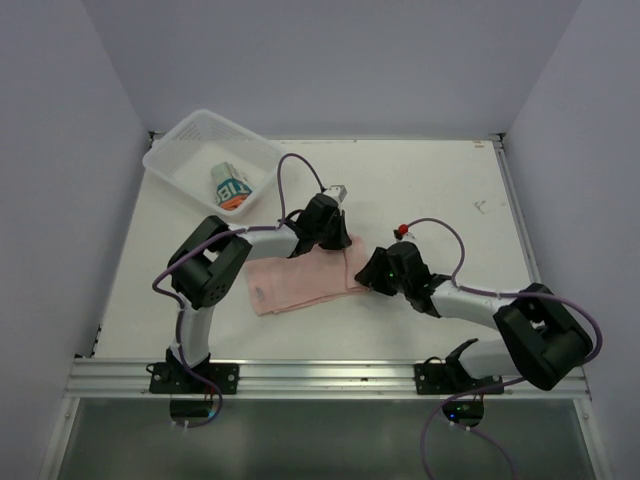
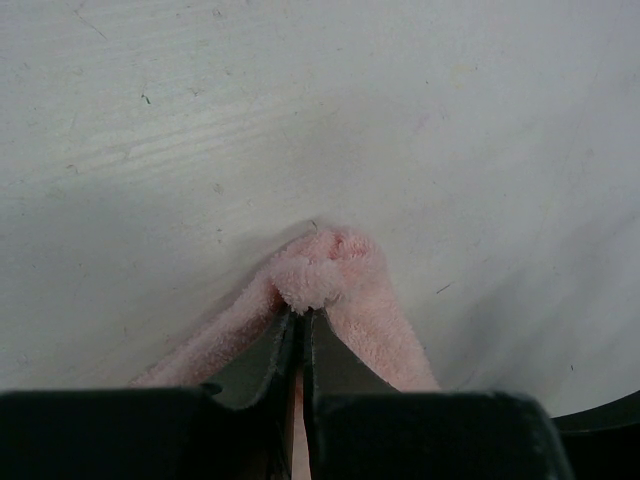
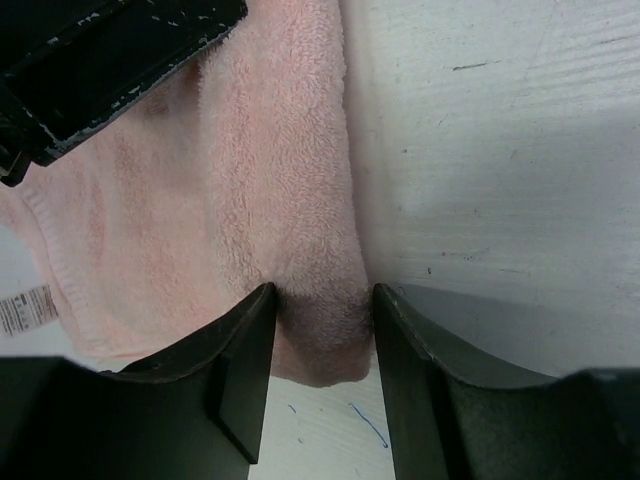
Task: Roll the towels
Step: Roll the towel
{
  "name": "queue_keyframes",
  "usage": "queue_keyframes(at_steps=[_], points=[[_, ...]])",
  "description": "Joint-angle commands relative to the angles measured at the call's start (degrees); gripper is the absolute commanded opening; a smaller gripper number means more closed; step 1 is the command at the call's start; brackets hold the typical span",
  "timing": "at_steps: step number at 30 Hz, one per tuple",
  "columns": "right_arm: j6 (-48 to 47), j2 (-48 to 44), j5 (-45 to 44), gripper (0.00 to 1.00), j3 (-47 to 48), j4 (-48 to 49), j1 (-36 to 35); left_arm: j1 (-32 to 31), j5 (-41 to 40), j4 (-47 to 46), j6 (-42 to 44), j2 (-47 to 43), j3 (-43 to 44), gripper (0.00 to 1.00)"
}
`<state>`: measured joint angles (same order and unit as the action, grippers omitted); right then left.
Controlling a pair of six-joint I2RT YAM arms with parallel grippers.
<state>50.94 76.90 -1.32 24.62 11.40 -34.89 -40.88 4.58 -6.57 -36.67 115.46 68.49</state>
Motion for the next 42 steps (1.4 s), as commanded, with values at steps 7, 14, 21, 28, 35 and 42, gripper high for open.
queue_keyframes(at_steps=[7,14,21,28,35,42], points=[[-0.4,2.5,1.1,0.23,-4.1,5.7,0.1,0.8,-3.3,3.6,1.2,-1.8,-1.8,0.00],[-5.9,0.9,0.8,0.00,-4.3,4.3,0.1,1.5,-2.9,5.3,1.3,-2.8,0.1,0.00],[-13.0,-3.6,-5.4,0.00,-1.2,-5.1,-2.1,1.9,-1.3,6.0,1.0,-3.7,1.5,0.02],[-15.7,-4.2,-15.7,0.00,2.5,-10.7,-10.1,2.0,-0.8,6.2,0.5,-5.4,1.6,0.09],[-13.7,-5.0,-21.9,0.00,2.3,-11.2,-12.9,2.6,-1.1,8.4,0.9,-8.1,0.8,0.33],[-13.3,-5.9,-22.5,0.00,2.4,-12.7,-13.3,2.7,-1.7,9.2,1.1,-10.6,-1.0,0.39]])
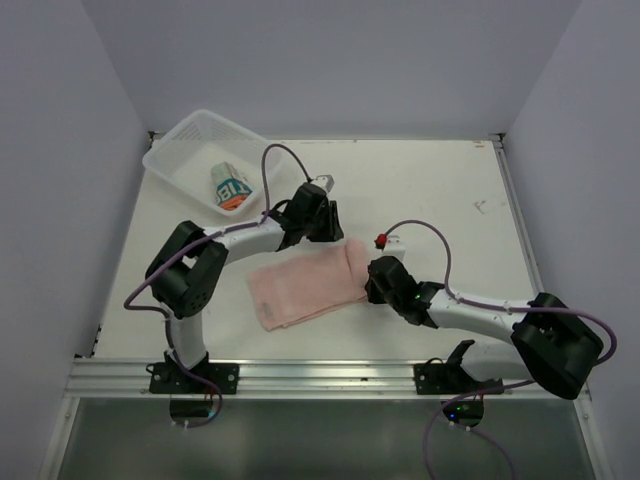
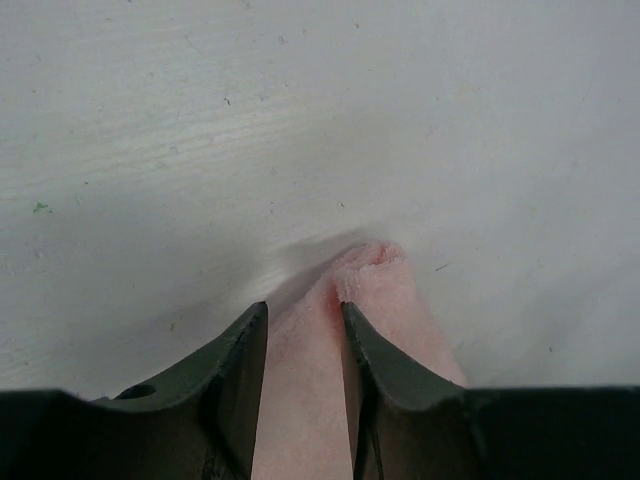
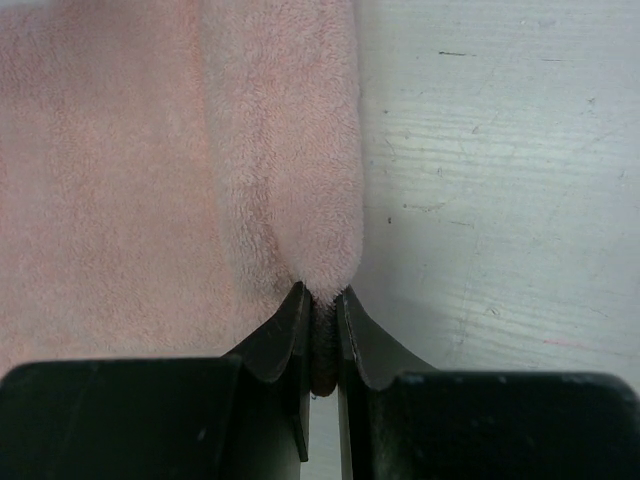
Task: Roll the towels
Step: Roll the towel
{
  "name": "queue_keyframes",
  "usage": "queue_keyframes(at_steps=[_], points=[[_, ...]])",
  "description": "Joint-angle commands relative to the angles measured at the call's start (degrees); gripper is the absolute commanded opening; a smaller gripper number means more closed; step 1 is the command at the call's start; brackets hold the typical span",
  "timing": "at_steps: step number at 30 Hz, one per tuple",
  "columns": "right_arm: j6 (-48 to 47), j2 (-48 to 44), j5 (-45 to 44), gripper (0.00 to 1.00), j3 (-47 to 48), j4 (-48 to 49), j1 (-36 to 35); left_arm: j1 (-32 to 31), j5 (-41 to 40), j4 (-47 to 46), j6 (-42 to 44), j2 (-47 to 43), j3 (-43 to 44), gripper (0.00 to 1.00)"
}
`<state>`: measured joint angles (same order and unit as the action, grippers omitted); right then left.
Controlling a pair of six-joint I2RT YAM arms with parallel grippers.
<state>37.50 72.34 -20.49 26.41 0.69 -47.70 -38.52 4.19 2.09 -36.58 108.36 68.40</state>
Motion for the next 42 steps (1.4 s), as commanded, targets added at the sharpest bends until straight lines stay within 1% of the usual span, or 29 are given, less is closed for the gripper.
queue_keyframes(at_steps=[1,5,9,11,13,17,18,20,21,24,32,40,42], points=[[0.0,-1.5,-3.9,0.00,0.6,-2.0,-0.6,0.5,-1.3,0.6,1.0,-3.8,-1.2,0.39],[-0.6,-1.8,-6.9,0.00,1.3,-3.1,-2.6,0.6,-0.9,1.2,0.9,-6.7,-2.1,0.39],[-1.3,-1.4,-11.5,0.00,2.8,-5.2,-5.6,0.5,1.0,0.6,-0.1,-8.7,-3.6,0.34],[-1.5,-0.8,-14.8,0.00,4.1,-6.7,-8.1,0.2,3.8,-1.1,-1.1,-9.8,-5.0,0.31],[-1.4,0.3,-16.5,0.00,5.2,-7.6,-9.7,-0.6,5.6,-5.1,-2.7,-10.4,-7.6,0.26],[-0.7,1.7,-19.6,0.00,6.7,-9.6,-12.8,-3.5,7.2,-7.9,-4.6,-9.8,-9.3,0.20],[-0.4,1.8,-20.9,0.00,7.0,-9.7,-13.4,-4.1,7.5,-8.1,-5.4,-9.4,-9.3,0.16],[0.0,2.3,-22.2,0.00,7.8,-11.1,-14.9,-5.7,8.0,-8.3,-6.0,-8.0,-9.2,0.12],[0.2,2.5,-23.3,0.00,8.0,-11.3,-15.2,-6.4,8.0,-8.2,-6.4,-7.5,-9.1,0.07],[0.5,2.8,-23.9,0.00,8.8,-12.2,-16.3,-6.9,7.5,-6.7,-7.2,-6.5,-9.3,0.00],[2.4,3.7,-28.2,0.00,10.3,-15.1,-18.8,-7.6,4.4,-4.9,-8.0,-7.3,-11.3,0.00],[4.3,4.8,-28.6,0.00,10.9,-16.4,-19.5,-7.6,4.1,-9.6,-7.8,-11.6,-14.9,0.00],[4.7,5.0,-28.5,0.00,11.0,-16.8,-19.7,-7.6,3.9,-9.5,-7.6,-12.1,-15.0,0.00]])
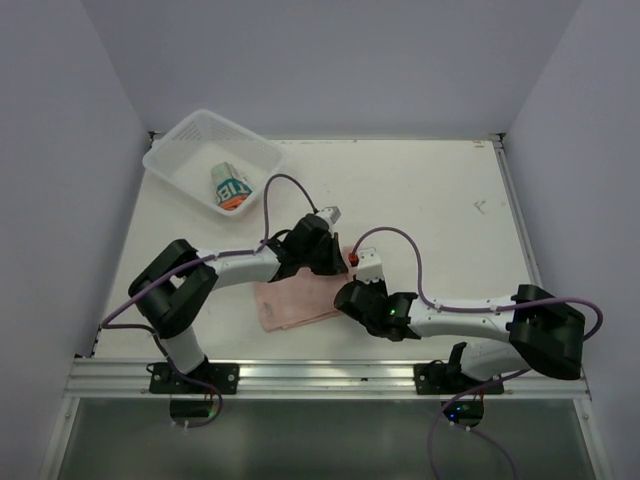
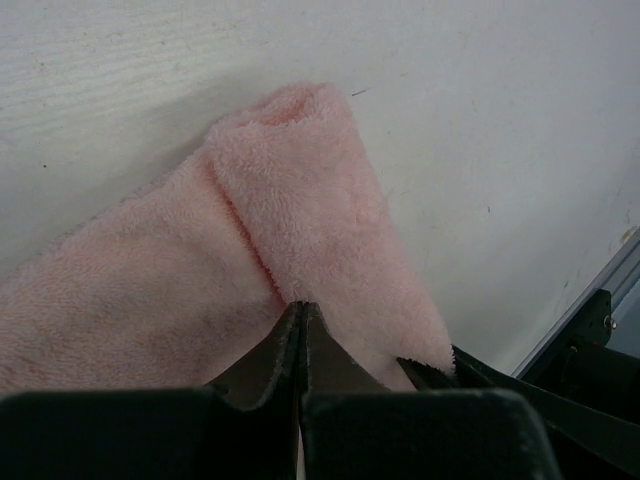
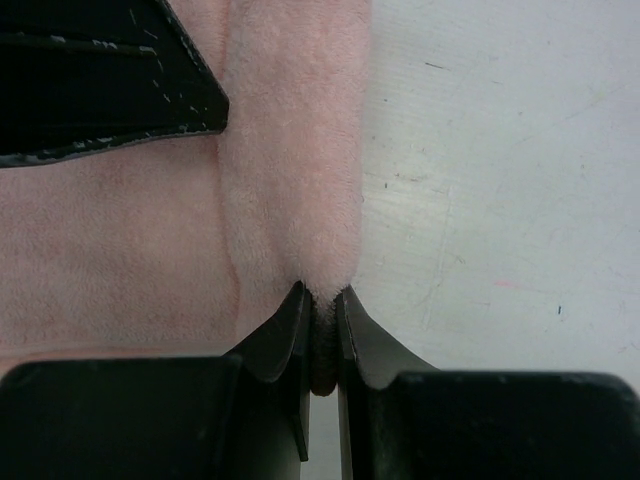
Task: Roll the towels
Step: Roll the towel
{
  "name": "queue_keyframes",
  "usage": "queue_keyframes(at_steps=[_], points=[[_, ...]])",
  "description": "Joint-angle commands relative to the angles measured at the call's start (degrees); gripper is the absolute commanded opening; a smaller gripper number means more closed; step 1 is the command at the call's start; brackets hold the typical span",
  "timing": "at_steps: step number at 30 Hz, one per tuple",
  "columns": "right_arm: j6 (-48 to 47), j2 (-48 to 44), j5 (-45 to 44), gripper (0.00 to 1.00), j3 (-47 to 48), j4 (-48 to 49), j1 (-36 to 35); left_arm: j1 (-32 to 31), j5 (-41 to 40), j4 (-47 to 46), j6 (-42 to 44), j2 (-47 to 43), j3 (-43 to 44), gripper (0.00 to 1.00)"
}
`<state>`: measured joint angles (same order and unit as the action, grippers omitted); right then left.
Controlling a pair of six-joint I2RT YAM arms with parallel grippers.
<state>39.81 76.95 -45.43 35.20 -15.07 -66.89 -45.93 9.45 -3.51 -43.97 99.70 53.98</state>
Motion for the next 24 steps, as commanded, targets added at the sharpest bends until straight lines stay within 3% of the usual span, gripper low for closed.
queue_keyframes(at_steps=[1,24], points=[[2.5,0.7,-3.5,0.00,2.2,-0.9,-0.5,-0.2,-1.4,-4.1,-0.2,-3.5,-0.7,0.00],[4.2,1.8,-7.1,0.00,5.1,-4.4,-3.5,-0.9,-1.2,-5.4,0.0,1.0,-1.8,0.00]])
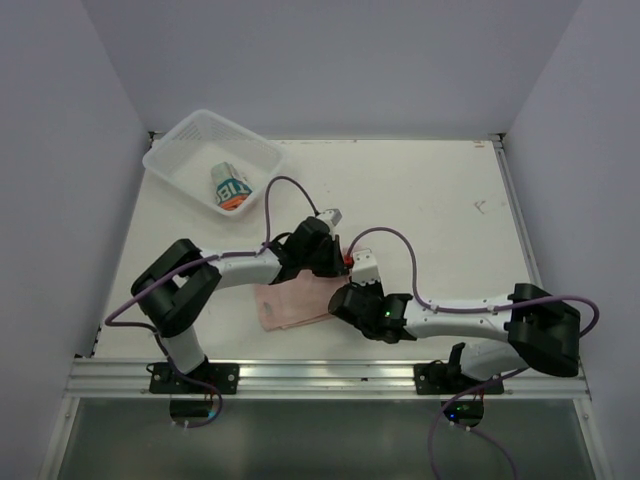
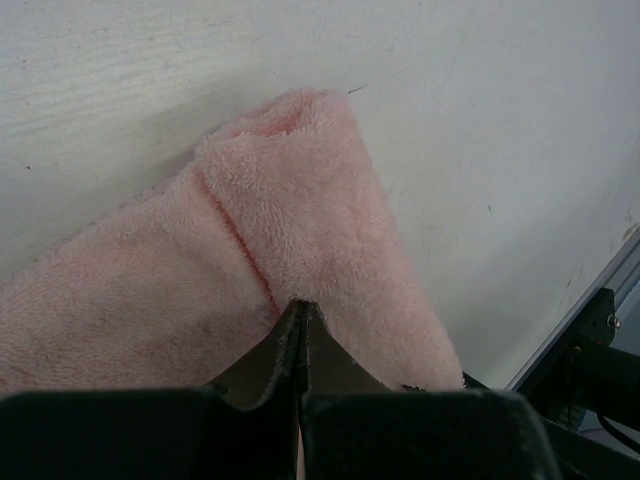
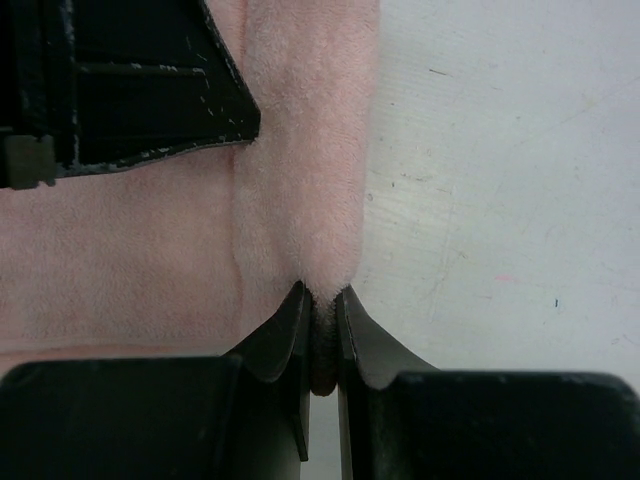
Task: Roll the towels
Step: Roll the towel
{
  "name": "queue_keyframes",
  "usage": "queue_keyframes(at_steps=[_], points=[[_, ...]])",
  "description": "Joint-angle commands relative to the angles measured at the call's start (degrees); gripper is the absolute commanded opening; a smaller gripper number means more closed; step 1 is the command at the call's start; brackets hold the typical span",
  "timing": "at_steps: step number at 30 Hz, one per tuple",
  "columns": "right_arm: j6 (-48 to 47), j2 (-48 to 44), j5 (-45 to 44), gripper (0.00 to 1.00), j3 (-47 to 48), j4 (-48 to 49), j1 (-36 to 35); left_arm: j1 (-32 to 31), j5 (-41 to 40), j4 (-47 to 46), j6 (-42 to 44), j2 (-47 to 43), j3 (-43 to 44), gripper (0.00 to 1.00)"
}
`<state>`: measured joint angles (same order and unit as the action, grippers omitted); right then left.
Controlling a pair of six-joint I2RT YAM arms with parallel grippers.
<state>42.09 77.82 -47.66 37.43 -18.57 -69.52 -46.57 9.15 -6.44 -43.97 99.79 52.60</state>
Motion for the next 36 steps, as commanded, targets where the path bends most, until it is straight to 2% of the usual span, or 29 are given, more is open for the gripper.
queue_keyframes(at_steps=[1,13,20,25,36], points=[[1.9,1.6,-5.2,0.00,3.2,-0.9,-1.3,-0.4,-0.8,-2.8,-0.2,1.4,-0.5,0.00],[2.5,11.8,-15.4,0.00,12.8,-11.2,-8.5,-0.3,-0.4,-3.9,-1.1,1.3,-1.2,0.00],[1.2,18.7,-19.1,0.00,17.8,-15.5,-11.6,2.3,-2.3,-1.0,2.6,-2.6,-3.0,0.00],[-1.6,23.2,-20.0,0.00,20.4,-15.6,-12.7,4.8,-0.2,-1.4,4.1,-3.9,-4.7,0.00],[-7.4,30.4,-19.7,0.00,24.1,-14.1,-14.2,5.3,1.6,-3.0,4.5,-2.8,-6.4,0.00]])
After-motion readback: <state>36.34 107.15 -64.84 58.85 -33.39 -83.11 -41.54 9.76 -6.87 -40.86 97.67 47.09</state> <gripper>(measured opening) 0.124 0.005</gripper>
